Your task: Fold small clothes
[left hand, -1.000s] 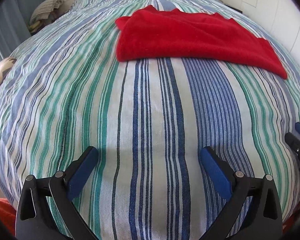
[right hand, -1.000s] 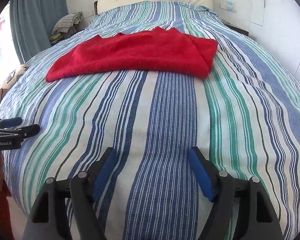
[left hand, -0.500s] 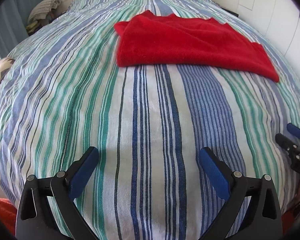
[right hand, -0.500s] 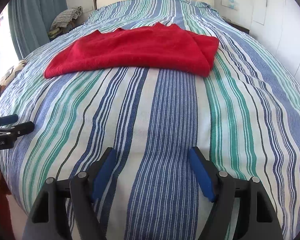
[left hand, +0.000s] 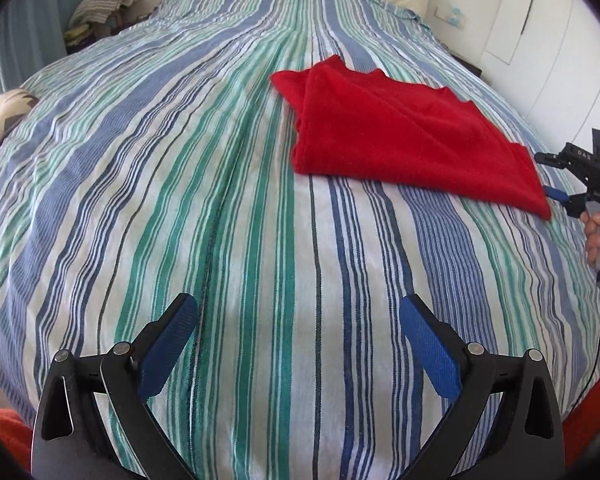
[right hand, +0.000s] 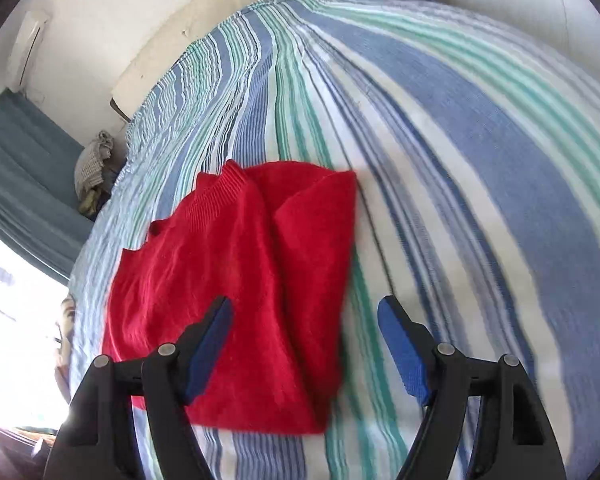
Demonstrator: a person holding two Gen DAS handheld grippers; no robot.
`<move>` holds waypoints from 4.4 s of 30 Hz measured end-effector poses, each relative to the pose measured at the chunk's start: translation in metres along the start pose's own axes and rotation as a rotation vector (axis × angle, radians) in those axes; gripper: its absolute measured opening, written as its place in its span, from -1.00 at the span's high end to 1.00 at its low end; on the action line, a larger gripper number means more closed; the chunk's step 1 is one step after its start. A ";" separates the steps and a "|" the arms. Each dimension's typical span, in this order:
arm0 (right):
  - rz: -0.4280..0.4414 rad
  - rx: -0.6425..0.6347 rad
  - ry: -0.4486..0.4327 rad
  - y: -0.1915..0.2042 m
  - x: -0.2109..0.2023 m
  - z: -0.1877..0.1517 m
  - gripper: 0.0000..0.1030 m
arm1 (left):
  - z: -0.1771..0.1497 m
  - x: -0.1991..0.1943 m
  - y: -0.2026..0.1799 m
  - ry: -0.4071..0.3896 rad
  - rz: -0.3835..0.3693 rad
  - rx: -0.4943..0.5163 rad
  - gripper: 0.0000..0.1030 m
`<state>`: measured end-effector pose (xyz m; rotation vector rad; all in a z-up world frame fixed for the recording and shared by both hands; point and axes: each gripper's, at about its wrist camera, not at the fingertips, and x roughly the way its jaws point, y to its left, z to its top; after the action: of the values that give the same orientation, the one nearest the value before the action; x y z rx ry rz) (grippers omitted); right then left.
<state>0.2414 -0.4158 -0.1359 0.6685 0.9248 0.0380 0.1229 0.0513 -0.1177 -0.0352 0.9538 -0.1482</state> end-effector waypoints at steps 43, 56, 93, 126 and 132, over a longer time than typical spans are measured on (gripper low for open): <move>0.027 -0.899 0.295 0.331 0.142 -0.145 0.49 | 0.006 0.004 0.075 0.063 -0.039 -0.282 -0.97; 0.095 -0.864 0.126 0.297 0.040 -0.122 0.50 | 0.006 0.005 0.076 0.067 -0.028 -0.274 -0.97; -0.164 -0.458 0.030 0.124 -0.032 -0.233 -0.48 | -0.004 0.024 0.043 0.059 0.152 -0.077 -0.99; 0.112 -0.384 0.014 0.241 0.099 -0.059 0.41 | 0.182 0.085 0.004 0.071 -0.192 -0.028 0.63; 0.164 -0.533 -0.125 0.295 0.024 -0.046 0.41 | 0.214 0.010 0.002 -0.070 -0.267 -0.011 0.63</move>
<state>0.2945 -0.1488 -0.0106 0.2450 0.6946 0.3719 0.3030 0.0438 -0.0026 -0.1773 0.8768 -0.3860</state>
